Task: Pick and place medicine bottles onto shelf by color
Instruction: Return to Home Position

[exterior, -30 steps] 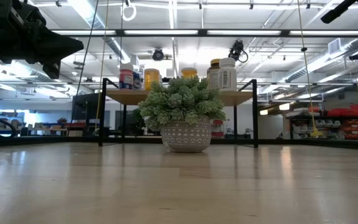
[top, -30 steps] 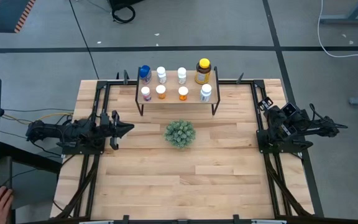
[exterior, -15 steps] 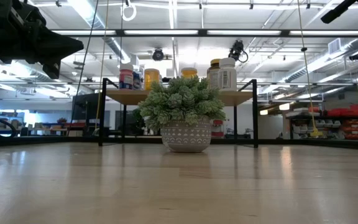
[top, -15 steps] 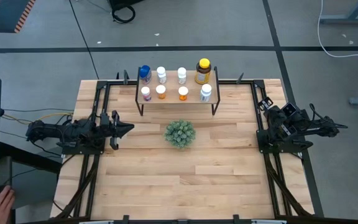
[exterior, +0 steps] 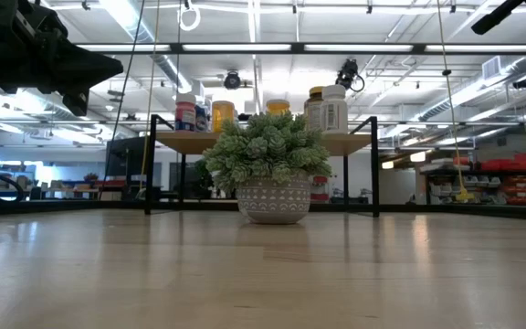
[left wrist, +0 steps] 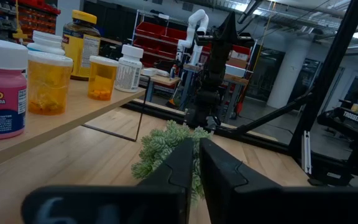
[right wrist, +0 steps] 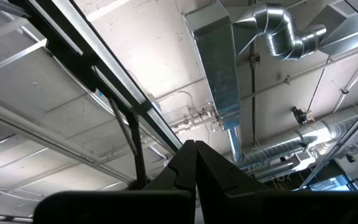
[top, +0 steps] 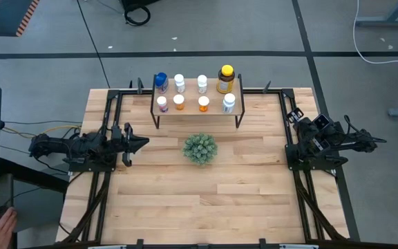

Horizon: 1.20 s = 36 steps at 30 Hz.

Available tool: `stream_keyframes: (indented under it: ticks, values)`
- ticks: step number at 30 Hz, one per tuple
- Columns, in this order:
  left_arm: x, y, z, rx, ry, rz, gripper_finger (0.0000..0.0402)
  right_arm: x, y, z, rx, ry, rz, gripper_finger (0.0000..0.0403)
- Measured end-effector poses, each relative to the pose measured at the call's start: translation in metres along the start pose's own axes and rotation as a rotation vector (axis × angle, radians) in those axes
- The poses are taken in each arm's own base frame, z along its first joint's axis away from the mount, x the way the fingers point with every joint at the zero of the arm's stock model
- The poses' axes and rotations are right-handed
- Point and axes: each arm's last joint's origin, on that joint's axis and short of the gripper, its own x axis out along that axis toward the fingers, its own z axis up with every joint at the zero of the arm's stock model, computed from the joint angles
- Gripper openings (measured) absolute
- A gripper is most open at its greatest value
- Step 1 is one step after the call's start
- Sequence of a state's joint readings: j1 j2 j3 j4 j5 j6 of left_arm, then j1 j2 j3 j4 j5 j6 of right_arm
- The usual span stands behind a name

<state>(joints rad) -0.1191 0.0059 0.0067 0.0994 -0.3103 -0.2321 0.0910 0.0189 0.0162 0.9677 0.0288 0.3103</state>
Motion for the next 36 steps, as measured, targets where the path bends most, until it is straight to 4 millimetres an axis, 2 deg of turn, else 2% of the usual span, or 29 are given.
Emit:
stream_keyframes:
  ticks: [9, 18, 29, 36]
  values:
    - [0.0000, 0.0000, 0.0000, 0.000, 0.000, 0.000, 0.0023, 0.0000, 0.0000, 0.0000, 0.000, 0.000, 0.000, 0.0009]
    - [0.0000, 0.0000, 0.0000, 0.000, 0.000, 0.000, 0.0035, 0.0000, 0.0000, 0.0000, 0.000, 0.000, 0.000, 0.0009]
    - [0.0000, 0.0000, 0.0000, 0.000, 0.000, 0.000, 0.0023, 0.0000, 0.0000, 0.0000, 0.000, 0.000, 0.000, 0.0009]
    - [0.0000, 0.0000, 0.0000, 0.000, 0.000, 0.000, 0.0033, 0.0000, 0.0000, 0.0000, 0.000, 0.000, 0.000, 0.0009]
